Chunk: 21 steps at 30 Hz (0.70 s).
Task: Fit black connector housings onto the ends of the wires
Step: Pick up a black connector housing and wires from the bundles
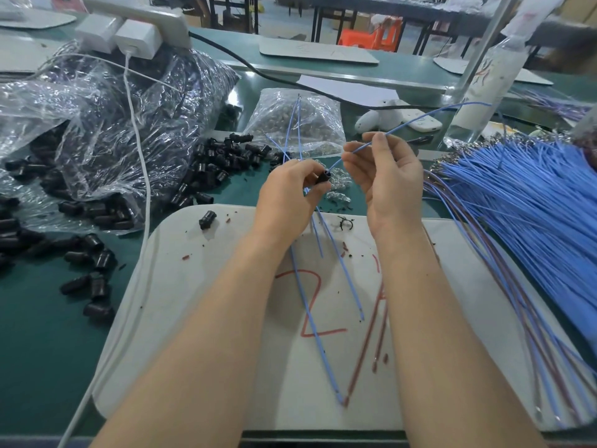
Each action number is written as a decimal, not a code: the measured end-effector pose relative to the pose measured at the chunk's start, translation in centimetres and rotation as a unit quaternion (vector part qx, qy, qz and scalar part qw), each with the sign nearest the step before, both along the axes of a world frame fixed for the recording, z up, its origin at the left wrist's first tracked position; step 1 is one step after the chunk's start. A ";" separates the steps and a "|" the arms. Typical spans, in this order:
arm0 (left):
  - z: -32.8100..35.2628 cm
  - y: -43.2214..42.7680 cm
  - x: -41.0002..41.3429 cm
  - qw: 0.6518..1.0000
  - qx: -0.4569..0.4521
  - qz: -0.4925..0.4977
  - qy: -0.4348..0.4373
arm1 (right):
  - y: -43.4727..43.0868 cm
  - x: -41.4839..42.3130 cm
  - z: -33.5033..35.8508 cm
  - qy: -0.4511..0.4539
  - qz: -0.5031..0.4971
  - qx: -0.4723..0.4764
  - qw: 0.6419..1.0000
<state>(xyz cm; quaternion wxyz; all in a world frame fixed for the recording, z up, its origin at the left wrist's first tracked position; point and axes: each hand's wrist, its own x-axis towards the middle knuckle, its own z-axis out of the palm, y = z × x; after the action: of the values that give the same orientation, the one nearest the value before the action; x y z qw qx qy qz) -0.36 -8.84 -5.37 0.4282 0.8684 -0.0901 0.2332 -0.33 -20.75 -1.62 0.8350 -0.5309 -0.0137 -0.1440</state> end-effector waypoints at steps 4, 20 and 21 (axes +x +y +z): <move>0.2 0.0 0.0 1.000 0.005 0.003 -0.012 | 0.2 0.1 0.0 0.008 0.024 -0.003 1.000; -0.1 -0.1 0.2 1.000 0.001 0.006 -0.008 | 0.7 0.8 -1.6 -0.006 -0.034 -0.303 0.952; -0.1 -0.1 0.1 1.000 0.002 0.004 -0.010 | 0.7 0.9 -1.7 -0.008 -0.042 -0.321 0.946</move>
<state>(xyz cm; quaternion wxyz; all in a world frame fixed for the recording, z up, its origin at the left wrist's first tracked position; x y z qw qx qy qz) -0.23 -8.95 -5.46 0.4243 0.8673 -0.0917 0.2438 0.53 -20.03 -3.31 0.6133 -0.7697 -0.0436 -0.1715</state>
